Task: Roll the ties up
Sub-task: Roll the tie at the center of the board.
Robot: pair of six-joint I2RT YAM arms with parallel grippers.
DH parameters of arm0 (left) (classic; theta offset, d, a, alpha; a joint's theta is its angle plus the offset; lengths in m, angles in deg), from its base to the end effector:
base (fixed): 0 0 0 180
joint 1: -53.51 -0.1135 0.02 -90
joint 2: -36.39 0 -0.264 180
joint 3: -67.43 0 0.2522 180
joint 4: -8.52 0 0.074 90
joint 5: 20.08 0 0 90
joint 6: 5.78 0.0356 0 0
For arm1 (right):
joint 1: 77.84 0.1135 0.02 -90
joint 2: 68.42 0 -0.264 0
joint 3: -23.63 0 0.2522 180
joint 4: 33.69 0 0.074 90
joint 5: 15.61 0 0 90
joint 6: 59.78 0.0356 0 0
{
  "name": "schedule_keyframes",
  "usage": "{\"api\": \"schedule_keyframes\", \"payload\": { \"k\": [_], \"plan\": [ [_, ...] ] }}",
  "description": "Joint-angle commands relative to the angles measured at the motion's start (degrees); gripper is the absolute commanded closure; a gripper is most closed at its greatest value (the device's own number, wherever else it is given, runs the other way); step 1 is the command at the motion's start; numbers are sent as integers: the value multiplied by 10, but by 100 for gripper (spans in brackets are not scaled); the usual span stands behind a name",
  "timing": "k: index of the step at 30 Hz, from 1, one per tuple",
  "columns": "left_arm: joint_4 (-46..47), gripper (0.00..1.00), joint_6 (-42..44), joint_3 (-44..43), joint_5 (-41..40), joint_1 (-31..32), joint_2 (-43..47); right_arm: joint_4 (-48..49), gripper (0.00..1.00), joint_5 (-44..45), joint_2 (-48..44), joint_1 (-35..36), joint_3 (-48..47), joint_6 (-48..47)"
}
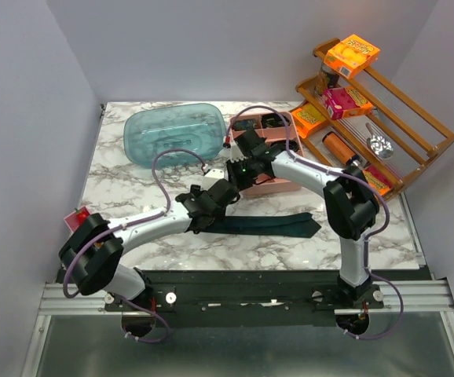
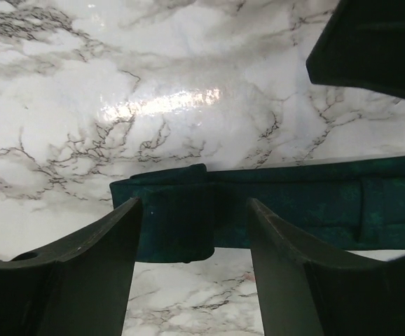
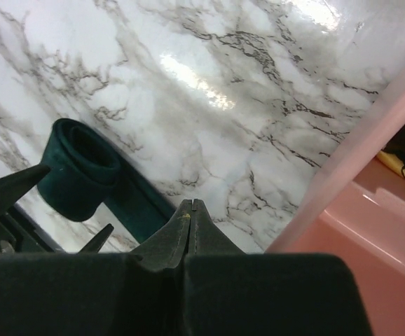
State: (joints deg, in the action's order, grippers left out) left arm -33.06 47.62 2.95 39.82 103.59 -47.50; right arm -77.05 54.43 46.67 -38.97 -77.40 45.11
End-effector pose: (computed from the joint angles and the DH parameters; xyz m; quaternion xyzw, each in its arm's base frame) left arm 0.1938 -0.2037 0.2005 0.0451 0.9361 0.0168 0.3484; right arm 0.3306 0.2821 0.2008 -0.2439 0.9146 0.2733 0.1712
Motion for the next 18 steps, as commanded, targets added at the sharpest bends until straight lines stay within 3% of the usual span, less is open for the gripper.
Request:
{"api": "schedule_keyframes", "payload": {
  "k": [1, 12, 18],
  "plan": [
    [21, 27, -13, 26, 7, -24, 57, 31, 96, -39, -52, 14, 22, -14],
    [92, 16, -20, 138, 245, -237, 228, 37, 96, -78, 1, 89, -26, -7],
    [167, 14, -37, 210, 418, -353, 261, 36, 96, -79, 43, 117, -48, -2]
  ]
}}
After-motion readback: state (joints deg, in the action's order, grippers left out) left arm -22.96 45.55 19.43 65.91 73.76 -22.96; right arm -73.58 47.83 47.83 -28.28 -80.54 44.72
